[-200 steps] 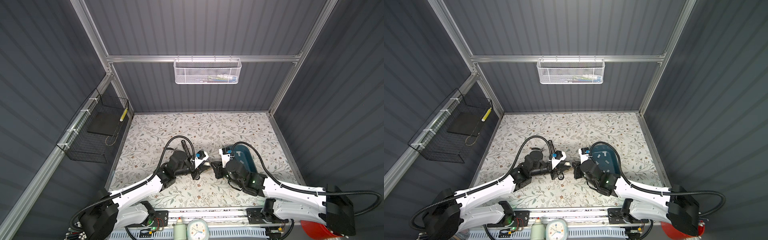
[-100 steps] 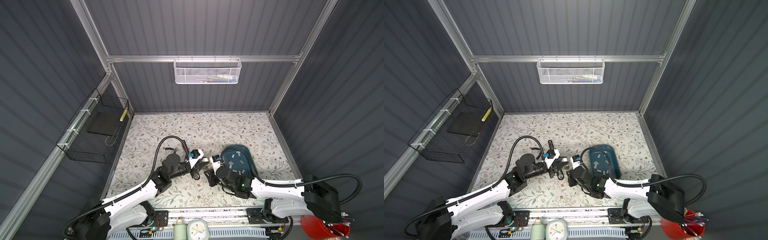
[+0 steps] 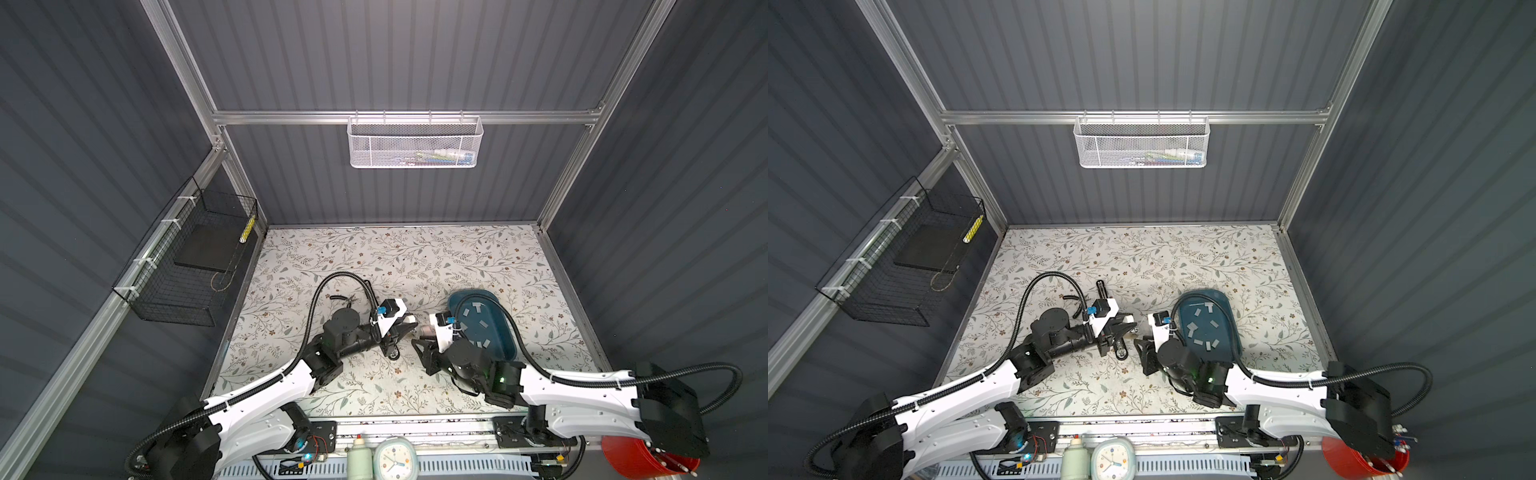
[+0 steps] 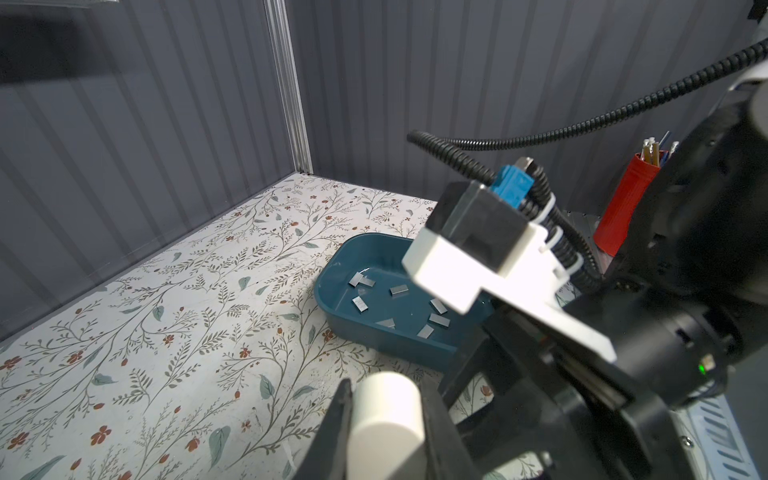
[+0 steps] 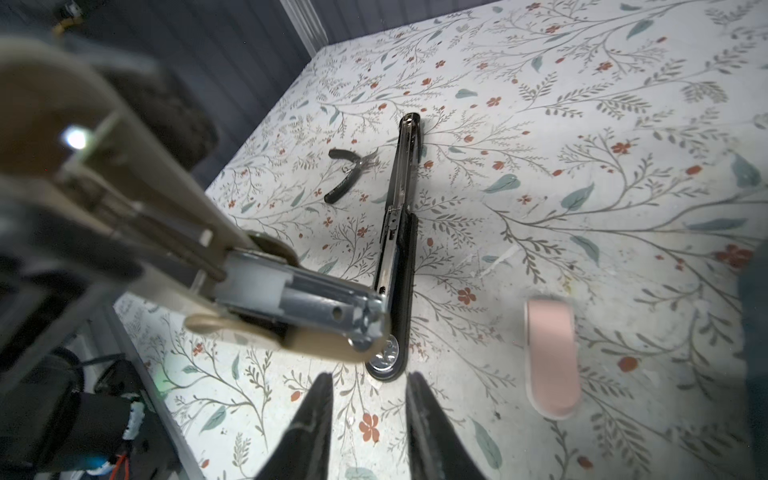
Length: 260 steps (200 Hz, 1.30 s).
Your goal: Load the staples into the stapler
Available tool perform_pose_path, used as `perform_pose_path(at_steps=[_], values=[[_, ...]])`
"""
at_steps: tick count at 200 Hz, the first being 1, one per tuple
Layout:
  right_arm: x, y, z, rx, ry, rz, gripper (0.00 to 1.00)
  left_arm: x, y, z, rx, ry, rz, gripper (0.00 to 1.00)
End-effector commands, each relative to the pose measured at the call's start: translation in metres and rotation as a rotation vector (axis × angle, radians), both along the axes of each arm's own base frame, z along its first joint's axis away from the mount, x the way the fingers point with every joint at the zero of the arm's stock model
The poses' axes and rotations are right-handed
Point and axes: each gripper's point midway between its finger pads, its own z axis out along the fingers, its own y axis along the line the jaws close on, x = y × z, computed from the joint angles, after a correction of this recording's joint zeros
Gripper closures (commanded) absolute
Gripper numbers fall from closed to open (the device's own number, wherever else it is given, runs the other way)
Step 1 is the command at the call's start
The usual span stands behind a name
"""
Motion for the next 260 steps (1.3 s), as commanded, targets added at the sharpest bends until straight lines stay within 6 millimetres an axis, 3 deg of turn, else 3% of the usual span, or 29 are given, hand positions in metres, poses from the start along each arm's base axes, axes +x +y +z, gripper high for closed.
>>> perform_pose_path(at_steps=[1, 22, 42, 70, 169, 222, 260], values=[[-0.002, -0.012, 0.011, 0.014, -0.111, 0.012, 0.56, -0.004, 0.002, 0.007, -0.008, -0.022, -0.009, 1.00], [-0.008, -0.019, 0.016, 0.033, -0.181, 0.047, 0.43, -0.006, 0.003, 0.007, -0.008, -0.027, -0.011, 1.00], [-0.012, -0.025, 0.023, 0.040, -0.266, 0.073, 0.20, -0.008, 0.006, 0.008, -0.009, -0.038, -0.010, 1.00], [-0.017, -0.027, 0.031, 0.014, -0.349, 0.118, 0.08, -0.015, 0.005, 0.009, -0.005, -0.051, -0.048, 1.00], [-0.044, -0.016, 0.041, -0.058, -0.500, 0.338, 0.03, -0.051, -0.021, 0.014, 0.027, -0.048, -0.357, 1.00], [-0.061, -0.006, 0.042, -0.041, -0.532, 0.454, 0.06, -0.076, -0.020, 0.025, -0.007, -0.047, -0.502, 1.00], [-0.060, -0.005, 0.044, -0.049, -0.548, 0.452, 0.07, -0.085, -0.019, 0.026, -0.010, -0.039, -0.553, 1.00]])
